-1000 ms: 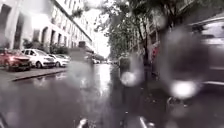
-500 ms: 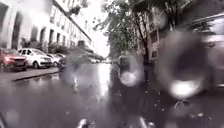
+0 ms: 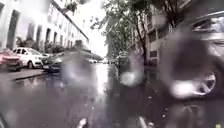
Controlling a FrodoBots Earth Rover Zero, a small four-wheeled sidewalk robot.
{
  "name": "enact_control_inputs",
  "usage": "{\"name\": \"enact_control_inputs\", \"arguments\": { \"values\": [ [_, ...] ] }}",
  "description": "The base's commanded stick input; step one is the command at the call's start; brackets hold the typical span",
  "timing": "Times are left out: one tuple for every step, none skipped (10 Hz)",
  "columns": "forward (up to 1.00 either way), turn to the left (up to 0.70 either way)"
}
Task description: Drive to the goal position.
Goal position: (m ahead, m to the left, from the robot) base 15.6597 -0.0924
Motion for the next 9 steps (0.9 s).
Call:
{"name": "enact_control_inputs", "arguments": {
  "values": [
    [0.70,0.00],
    [0.70,0.00],
    [0.70,0.00],
    [0.70,0.00],
    [0.70,0.00],
    [0.70,0.00],
    [0.70,0.00],
    [0.70,0.00],
    [0.70,0.00]
  ]
}}
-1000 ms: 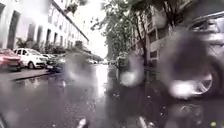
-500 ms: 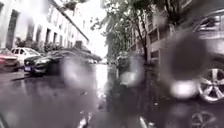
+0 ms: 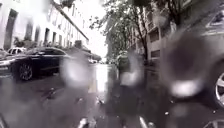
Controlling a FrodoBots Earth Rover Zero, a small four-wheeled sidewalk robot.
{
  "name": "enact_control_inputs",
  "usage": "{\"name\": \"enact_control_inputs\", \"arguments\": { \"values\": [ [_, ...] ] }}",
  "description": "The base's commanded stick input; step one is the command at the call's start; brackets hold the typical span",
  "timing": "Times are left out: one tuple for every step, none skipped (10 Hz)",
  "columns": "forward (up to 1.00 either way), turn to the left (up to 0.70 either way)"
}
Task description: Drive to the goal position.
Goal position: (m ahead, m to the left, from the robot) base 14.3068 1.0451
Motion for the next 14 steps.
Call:
{"name": "enact_control_inputs", "arguments": {
  "values": [
    [0.70,0.00],
    [0.70,0.00],
    [0.70,0.00],
    [0.70,0.00],
    [0.70,-0.07],
    [0.70,-0.11],
    [0.70,-0.14],
    [0.70,0.00],
    [0.70,0.00],
    [0.70,0.00],
    [0.70,0.00],
    [0.70,0.00],
    [0.70,0.00],
    [0.70,0.00]
  ]
}}
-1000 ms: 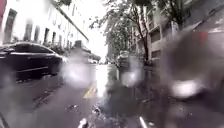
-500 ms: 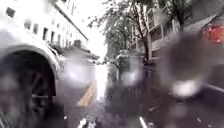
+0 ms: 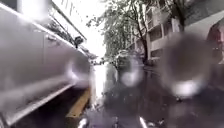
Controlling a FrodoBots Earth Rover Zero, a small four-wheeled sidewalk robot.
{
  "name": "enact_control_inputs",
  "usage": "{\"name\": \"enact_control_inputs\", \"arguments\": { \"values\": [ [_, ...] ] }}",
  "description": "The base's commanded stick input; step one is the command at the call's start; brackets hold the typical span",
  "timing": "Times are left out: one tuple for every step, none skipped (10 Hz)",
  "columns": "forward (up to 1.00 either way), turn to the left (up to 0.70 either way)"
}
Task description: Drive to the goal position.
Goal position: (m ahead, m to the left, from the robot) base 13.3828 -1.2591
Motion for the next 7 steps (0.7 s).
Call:
{"name": "enact_control_inputs", "arguments": {
  "values": [
    [0.70,0.00],
    [0.70,0.00],
    [0.70,0.00],
    [0.70,0.00],
    [0.70,0.00],
    [0.70,0.00],
    [0.70,0.00]
  ]
}}
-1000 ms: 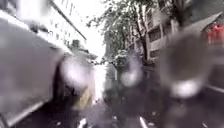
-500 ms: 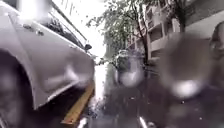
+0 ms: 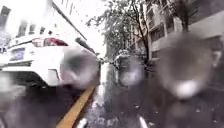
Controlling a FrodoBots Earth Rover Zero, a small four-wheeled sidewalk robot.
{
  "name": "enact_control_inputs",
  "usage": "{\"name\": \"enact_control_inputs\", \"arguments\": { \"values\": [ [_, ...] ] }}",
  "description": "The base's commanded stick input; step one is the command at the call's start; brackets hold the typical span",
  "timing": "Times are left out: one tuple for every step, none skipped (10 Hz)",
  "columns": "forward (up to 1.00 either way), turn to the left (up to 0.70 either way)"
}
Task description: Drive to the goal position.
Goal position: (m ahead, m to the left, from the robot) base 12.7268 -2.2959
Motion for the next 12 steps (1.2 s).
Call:
{"name": "enact_control_inputs", "arguments": {
  "values": [
    [0.70,0.00],
    [0.70,0.00],
    [0.70,0.00],
    [0.70,0.14],
    [0.70,0.14],
    [0.70,0.05],
    [0.70,0.00],
    [0.70,0.00],
    [0.70,0.00],
    [0.70,0.00],
    [0.70,0.00],
    [0.70,0.00]
  ]
}}
